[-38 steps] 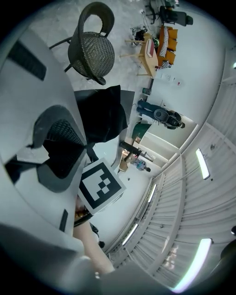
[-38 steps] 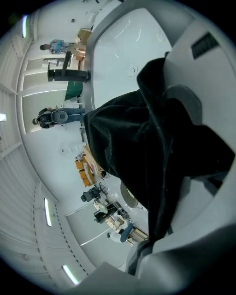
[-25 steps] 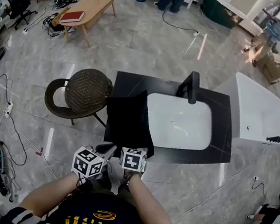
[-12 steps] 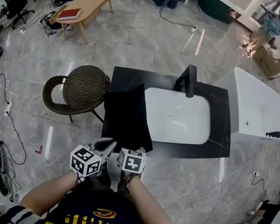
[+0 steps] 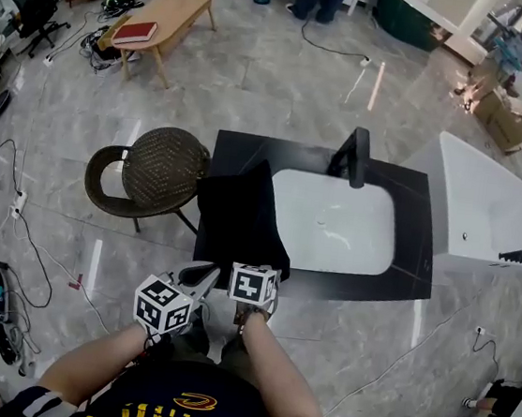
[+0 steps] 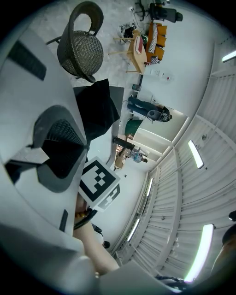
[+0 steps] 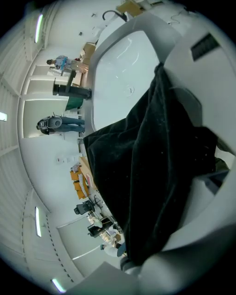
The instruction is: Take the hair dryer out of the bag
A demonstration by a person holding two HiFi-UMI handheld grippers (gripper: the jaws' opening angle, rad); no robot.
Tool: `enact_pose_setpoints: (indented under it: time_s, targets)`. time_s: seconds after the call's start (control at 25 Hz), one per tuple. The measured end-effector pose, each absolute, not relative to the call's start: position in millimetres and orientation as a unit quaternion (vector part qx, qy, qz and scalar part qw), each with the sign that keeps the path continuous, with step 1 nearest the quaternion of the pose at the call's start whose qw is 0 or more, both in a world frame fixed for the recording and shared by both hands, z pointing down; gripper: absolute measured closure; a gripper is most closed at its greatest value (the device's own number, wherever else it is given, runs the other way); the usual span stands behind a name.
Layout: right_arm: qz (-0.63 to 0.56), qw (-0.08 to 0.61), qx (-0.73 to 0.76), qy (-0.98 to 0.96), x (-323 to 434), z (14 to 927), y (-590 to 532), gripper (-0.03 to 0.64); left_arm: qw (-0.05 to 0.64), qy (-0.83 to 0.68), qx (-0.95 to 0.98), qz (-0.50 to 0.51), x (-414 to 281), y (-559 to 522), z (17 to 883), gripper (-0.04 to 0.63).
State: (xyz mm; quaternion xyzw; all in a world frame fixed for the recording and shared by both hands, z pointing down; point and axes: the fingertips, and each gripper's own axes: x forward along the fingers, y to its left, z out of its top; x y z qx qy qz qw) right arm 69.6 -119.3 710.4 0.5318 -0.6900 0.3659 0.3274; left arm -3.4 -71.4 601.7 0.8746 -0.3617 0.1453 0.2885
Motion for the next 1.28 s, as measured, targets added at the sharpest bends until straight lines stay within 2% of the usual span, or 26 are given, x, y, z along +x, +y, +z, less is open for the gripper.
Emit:
enact_pose_setpoints:
  time_s: [0.48,1.04,1.28]
  targets:
    - [0.369,0.336,0.481,-0.721,56,697,-95,0.425,0.282,-0.370,0.868,0.171,-8,-69,614,0.574]
    - [0.361,0.297,0.473,-0.747,105,697,-23,0.436,0.265,-0.348,0.874,0.213,3,-56,637,0.574]
    - [0.331,0.342,0.453,-0.754,106,716,-24,0.434,0.254,-0.338,0.877,0.227,13,-50,639,0.574]
